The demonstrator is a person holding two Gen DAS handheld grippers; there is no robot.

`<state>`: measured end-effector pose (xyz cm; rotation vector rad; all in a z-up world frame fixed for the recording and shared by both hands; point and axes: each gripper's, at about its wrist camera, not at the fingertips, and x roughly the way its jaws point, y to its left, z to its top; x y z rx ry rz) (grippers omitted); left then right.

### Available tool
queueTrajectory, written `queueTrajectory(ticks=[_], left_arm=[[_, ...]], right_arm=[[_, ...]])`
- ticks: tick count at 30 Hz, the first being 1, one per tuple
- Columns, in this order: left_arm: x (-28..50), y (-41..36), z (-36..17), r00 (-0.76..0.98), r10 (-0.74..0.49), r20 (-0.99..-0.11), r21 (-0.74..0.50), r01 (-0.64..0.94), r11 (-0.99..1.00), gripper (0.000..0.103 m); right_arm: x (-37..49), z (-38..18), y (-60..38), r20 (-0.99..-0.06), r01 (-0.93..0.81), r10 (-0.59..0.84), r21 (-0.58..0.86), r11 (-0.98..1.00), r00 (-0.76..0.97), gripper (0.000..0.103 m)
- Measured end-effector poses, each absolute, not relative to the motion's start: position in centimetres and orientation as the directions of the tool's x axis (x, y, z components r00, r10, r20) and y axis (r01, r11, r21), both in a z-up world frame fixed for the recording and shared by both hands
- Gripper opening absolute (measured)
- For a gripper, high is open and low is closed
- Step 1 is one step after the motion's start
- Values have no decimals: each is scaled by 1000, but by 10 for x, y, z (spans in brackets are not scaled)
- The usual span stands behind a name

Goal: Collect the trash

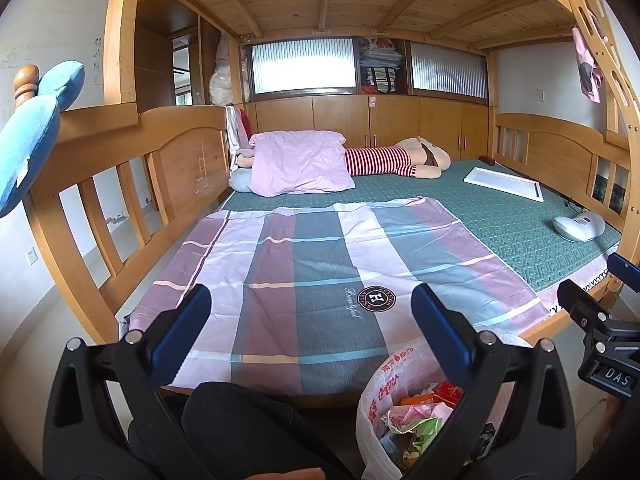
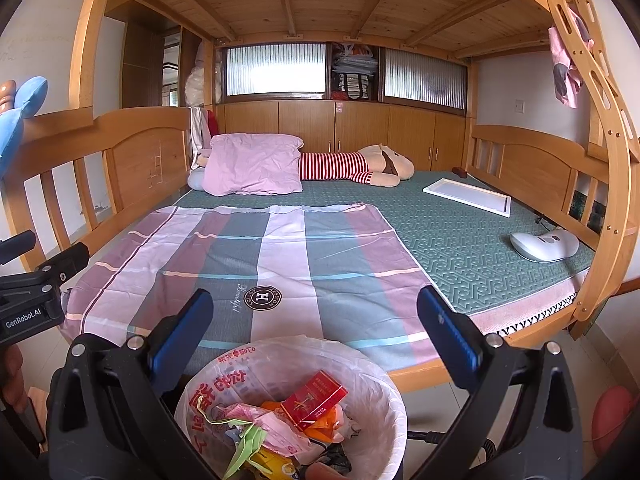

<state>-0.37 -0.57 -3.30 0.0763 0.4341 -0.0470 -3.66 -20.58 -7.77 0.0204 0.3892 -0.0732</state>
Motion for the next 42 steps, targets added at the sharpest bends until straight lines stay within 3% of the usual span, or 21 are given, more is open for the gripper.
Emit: queueTrajectory(ticks=[42], left_arm=[[-2, -4, -37, 898, -52, -437, 56, 85, 995, 100]], right_arm=[[-35, -82, -206, -385, 75, -68, 4, 997, 920, 100]])
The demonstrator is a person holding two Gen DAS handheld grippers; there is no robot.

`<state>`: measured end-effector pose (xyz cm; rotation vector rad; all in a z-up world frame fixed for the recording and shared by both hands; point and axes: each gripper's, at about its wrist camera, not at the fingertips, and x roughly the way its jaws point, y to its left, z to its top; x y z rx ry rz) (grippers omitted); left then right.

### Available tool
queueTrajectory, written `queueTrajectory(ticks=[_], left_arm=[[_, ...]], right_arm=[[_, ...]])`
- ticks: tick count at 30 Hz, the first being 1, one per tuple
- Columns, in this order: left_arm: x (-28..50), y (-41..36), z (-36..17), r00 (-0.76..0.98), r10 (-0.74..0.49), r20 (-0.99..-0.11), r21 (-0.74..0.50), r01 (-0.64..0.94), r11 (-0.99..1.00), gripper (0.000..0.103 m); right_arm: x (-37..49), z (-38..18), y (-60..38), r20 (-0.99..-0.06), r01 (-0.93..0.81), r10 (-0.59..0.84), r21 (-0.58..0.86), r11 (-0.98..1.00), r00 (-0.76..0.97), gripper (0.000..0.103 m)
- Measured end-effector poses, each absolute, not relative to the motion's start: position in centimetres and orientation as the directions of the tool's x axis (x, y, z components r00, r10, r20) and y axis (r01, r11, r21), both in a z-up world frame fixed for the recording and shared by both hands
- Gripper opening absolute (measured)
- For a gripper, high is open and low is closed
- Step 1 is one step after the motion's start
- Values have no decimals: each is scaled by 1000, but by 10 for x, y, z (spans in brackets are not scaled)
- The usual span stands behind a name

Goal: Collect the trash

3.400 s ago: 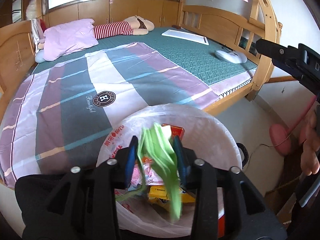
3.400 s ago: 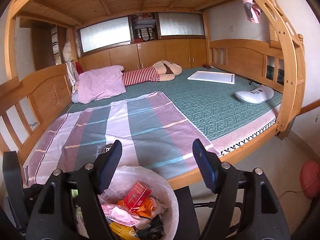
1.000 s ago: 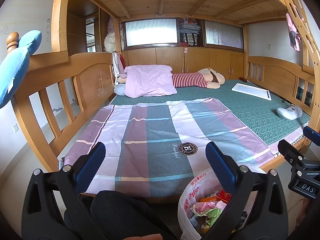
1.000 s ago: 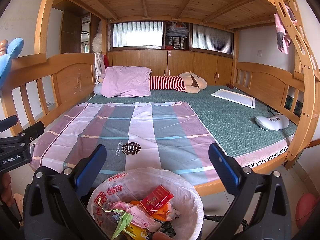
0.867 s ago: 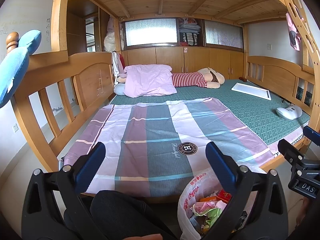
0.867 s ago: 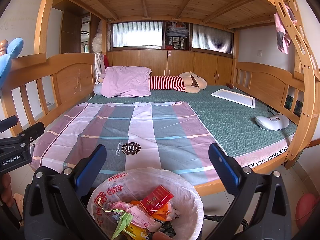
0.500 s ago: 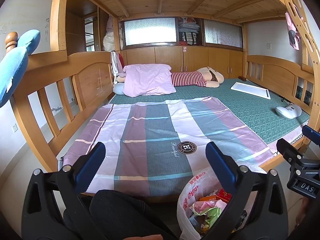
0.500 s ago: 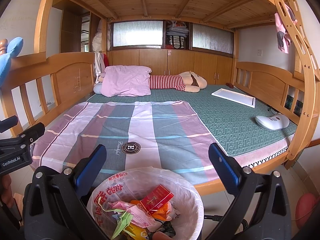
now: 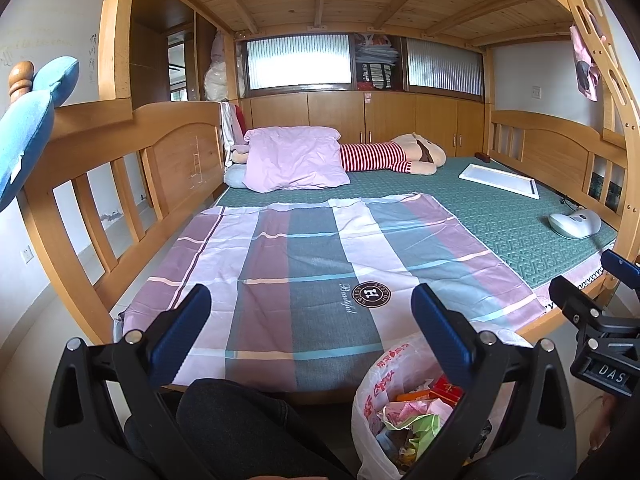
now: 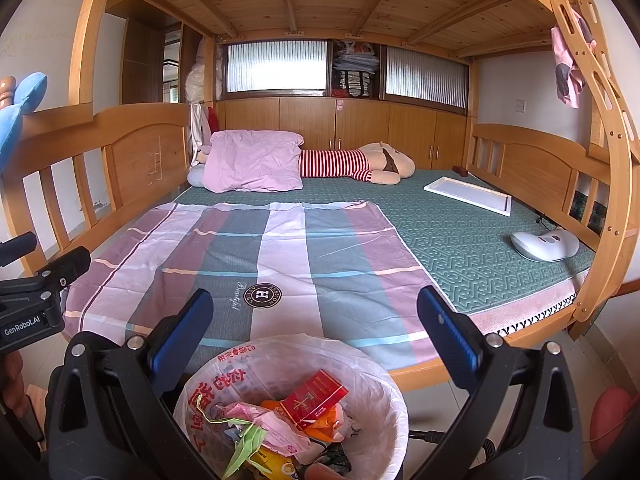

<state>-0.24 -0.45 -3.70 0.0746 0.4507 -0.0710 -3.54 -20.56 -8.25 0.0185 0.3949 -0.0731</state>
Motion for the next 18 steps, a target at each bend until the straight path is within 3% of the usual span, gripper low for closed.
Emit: queueTrajectory(ticks=[18], left_arm=[[2, -2, -38, 893, -55, -446, 46, 85, 995, 100]], right_arm=[[-30, -87, -204, -396, 76, -65, 11, 997, 916, 100]])
